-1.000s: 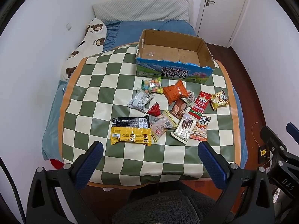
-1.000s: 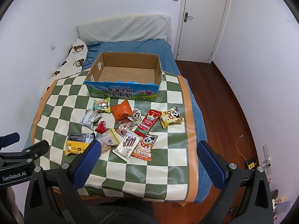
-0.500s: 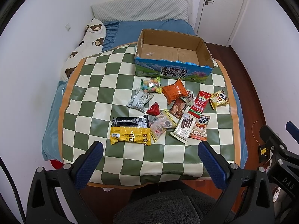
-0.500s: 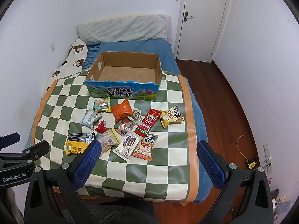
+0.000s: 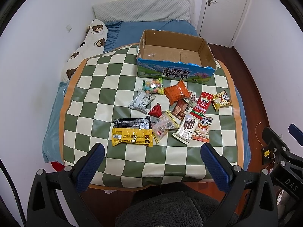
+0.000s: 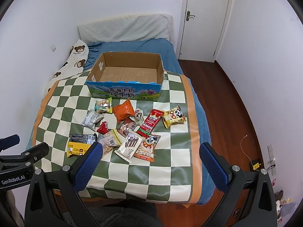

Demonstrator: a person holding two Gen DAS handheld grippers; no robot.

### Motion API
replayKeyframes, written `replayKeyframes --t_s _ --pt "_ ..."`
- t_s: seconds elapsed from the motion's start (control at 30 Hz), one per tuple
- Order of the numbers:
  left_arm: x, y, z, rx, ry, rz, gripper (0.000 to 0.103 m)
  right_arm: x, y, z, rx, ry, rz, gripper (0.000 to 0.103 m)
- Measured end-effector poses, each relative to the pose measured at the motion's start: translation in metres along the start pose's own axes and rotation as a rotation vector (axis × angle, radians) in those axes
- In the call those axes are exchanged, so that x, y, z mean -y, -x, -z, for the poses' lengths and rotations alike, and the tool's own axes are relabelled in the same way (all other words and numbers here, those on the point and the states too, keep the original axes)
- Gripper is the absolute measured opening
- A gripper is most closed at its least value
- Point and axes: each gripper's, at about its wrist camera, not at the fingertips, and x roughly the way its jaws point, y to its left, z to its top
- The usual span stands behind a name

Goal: Organize snacks

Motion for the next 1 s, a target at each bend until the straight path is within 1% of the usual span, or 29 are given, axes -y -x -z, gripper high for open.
replayKeyframes --t_s 0.3,0.57,0.73,0.8,0.9,1.0 --pt "0.000 0.000 0.000 -0.002 0.002 0.001 0.103 0.001 0.000 0.002 -0.005 -0.001 -0.004 0.103" --pt "0.006 0.005 0.006 -0.007 0.003 0.002 0.103 0.003 -0.006 0.005 -0.028 -0.002 -0.014 0.103" --pt "0.000 -0.003 0.006 -0.016 0.032 -0.005 0.103 0.005 -0.013 0.004 -0.038 -0.012 -0.020 0.103" --pt "-0.006 -0.016 0.003 -0.025 0.064 -0.015 0.103 0.007 -0.019 0.004 -0.038 -0.018 -0.017 0.103" --pt "-0.023 -0.050 -0.004 -0.080 0.146 -0.009 0.103 0.010 -0.044 0.004 -0.065 -0.052 -0.033 0.103" --pt "-0.047 -0.098 -0.008 -0.166 0.268 0.019 0.103 0.010 -0.093 0.006 -0.134 -0.100 -0.073 0.103"
